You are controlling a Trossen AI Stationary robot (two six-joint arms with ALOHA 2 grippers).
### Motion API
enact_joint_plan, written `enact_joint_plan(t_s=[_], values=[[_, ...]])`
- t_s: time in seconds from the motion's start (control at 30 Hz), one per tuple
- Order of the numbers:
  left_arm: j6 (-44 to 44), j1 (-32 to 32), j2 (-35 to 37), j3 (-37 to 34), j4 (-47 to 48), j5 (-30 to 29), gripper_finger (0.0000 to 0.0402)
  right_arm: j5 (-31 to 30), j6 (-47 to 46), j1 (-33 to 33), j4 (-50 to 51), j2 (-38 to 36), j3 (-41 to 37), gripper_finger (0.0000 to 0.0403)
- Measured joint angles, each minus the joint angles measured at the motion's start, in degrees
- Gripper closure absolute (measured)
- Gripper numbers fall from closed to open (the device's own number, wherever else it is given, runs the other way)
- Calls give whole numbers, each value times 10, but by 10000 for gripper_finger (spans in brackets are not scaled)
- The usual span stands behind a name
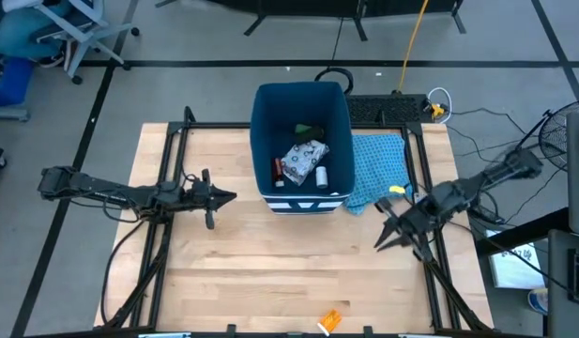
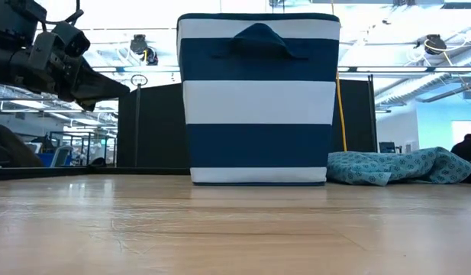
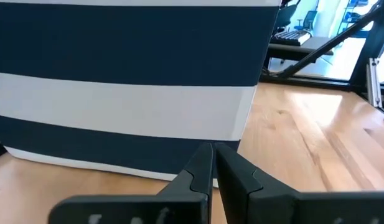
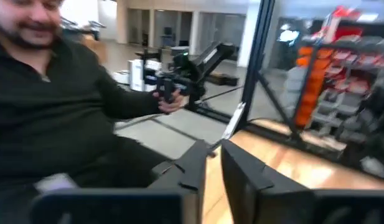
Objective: Pick & place medical supplies in basket/bin
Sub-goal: Put the orange pill bottle into the blue bin
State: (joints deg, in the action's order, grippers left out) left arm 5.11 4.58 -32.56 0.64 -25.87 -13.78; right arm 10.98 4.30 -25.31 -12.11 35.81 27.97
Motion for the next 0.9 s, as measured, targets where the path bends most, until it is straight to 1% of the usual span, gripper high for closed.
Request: enact_joint_plan(t_s=[0.07,0.13,0.2,0.23,0.33,0.43,0.63,0.7,0.73,0.9], values=[[-1,0,0,0,0,0,380,-71,31,-48,-29,35,14,336],[-3,0,0,0,0,0,380,-145,49,-87,-30,77,38,302],[-3,0,0,0,-1,0,380,-201,53,-117,3,127,85,267],[-4,0,0,0,-4,0,380,-221,46,-128,35,153,113,252],[-13,0,0,0,-12,0,380,-258,24,-149,128,248,203,217],[-18,0,0,0,-17,0,380,-274,14,-156,199,340,292,202],[-18,0,0,0,-17,-2,380,-264,-50,-157,385,488,437,184],[-15,0,0,0,-17,-2,380,-255,-61,-157,409,524,468,177],[-13,0,0,0,-17,-2,380,-241,-63,-158,411,540,478,173],[-4,0,0,0,-18,10,380,-177,-67,-161,405,599,493,147]])
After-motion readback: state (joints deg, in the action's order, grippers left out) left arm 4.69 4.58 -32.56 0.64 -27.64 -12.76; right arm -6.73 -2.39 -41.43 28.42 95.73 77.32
